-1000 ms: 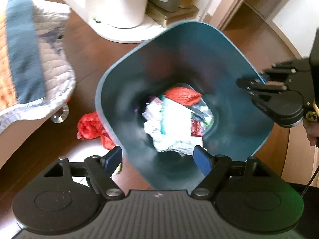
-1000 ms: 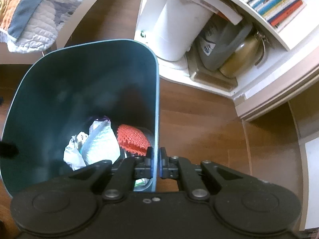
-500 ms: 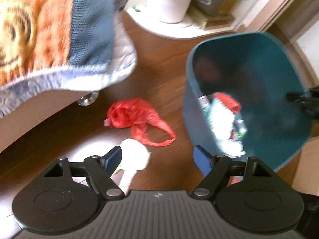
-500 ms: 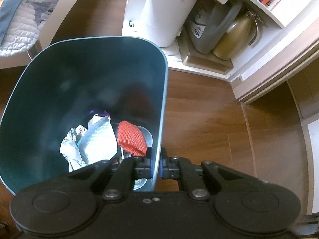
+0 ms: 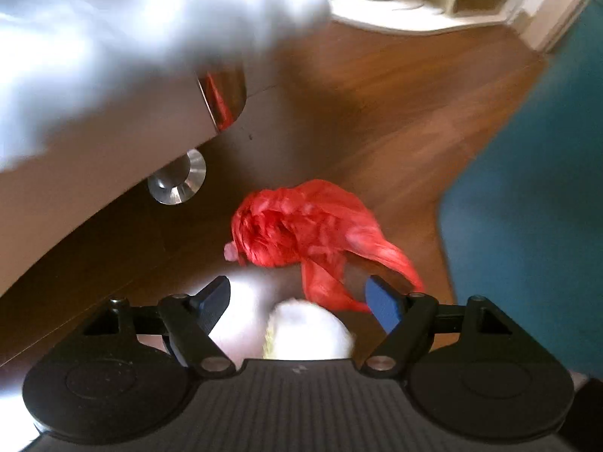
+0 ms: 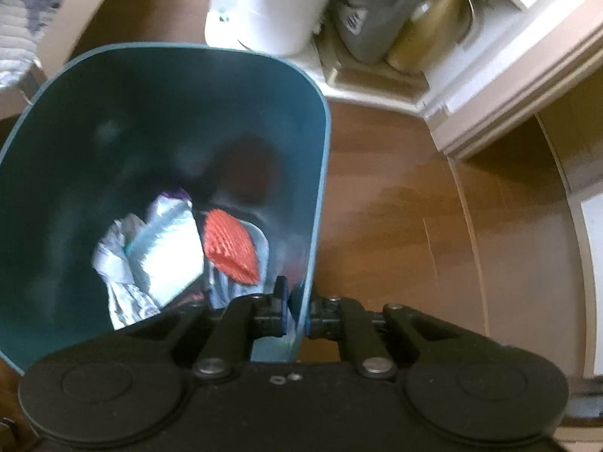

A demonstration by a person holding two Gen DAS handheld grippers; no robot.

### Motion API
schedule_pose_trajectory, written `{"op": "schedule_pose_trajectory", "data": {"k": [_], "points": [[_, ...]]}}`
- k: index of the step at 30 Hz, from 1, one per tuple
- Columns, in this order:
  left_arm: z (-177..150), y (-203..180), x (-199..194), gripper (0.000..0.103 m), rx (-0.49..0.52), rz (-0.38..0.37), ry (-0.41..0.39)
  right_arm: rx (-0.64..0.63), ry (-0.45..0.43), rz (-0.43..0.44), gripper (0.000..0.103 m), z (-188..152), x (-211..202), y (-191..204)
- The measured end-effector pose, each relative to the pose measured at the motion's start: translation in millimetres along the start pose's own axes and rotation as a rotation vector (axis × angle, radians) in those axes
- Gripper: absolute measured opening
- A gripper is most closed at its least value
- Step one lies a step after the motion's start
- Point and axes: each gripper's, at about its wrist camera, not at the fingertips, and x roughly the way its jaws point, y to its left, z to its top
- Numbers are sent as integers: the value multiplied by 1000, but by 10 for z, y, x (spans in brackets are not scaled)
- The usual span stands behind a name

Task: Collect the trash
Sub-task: 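Move the left tool down to the red plastic bag on the floor, then grasp the red plastic bag with the left tool and lift it, then carry the red plastic bag into the wastebasket and open the left tool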

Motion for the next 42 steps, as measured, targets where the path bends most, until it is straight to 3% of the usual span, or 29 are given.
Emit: {"op": "schedule_pose_trajectory", "data": {"k": [10,20,24,27,34,42], "points": [[310,148,825,79,-36,46,20,-21,56,6,14,-2,87,19],[277,84,1147,75,34,54,19,-20,96,14,16,2,219,-48],[269,104,1094,61,28,34,10,-23,93,17,16,6,216,-61],[274,87,1022,58,8,27,5,-25,89,17,16,-9,216,-75],[119,-99,634,57,17,51,6,-19,57,33,13,1,149,-70],[-124,-283,-143,57,64,25,4,-62,-42,35,8,55,-80,44]]}}
